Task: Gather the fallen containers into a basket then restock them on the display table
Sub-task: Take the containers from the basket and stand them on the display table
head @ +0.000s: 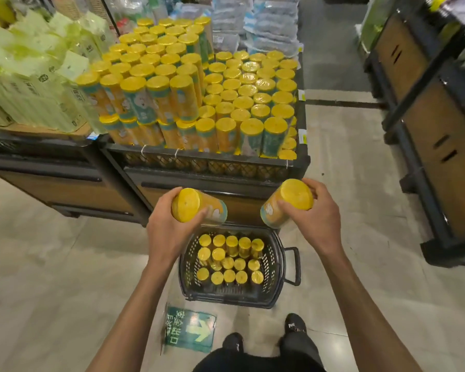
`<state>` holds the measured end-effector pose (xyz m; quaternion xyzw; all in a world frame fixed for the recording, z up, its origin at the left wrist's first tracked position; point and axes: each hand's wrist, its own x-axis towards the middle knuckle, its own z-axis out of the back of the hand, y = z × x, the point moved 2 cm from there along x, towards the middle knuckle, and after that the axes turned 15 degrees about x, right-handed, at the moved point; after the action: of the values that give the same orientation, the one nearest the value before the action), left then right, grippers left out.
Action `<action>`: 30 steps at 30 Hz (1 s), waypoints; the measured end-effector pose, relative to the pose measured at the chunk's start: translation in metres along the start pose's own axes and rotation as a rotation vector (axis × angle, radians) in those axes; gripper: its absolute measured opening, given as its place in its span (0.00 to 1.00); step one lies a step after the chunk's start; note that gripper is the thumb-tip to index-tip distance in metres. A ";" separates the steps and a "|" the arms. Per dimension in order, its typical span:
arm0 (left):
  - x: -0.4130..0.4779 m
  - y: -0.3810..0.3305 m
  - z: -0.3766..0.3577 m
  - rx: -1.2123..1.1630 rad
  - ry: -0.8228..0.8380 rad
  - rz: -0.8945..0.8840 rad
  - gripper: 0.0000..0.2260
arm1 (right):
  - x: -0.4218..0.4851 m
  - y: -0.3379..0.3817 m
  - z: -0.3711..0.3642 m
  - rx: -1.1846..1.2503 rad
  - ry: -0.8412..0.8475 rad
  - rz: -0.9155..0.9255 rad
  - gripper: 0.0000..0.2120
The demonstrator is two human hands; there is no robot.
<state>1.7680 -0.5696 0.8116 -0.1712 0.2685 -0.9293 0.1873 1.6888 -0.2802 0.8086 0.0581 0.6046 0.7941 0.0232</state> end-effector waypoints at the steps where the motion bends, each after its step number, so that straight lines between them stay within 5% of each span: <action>1: 0.002 -0.013 0.001 -0.017 -0.004 -0.024 0.33 | 0.000 0.004 0.011 0.017 -0.026 0.012 0.34; 8: 0.019 -0.115 -0.017 -0.140 -0.019 -0.110 0.35 | 0.031 0.013 0.099 0.154 -0.154 0.084 0.32; 20: 0.017 -0.272 -0.090 -0.203 -0.067 -0.069 0.34 | 0.140 -0.013 0.255 0.069 0.029 0.147 0.32; 30: 0.048 -0.331 -0.141 -0.220 -0.106 0.008 0.29 | 0.233 -0.026 0.282 0.160 0.110 0.135 0.31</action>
<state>1.5821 -0.2694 0.8963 -0.2387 0.3592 -0.8830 0.1852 1.4911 0.0213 0.8719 0.0567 0.6611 0.7450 -0.0680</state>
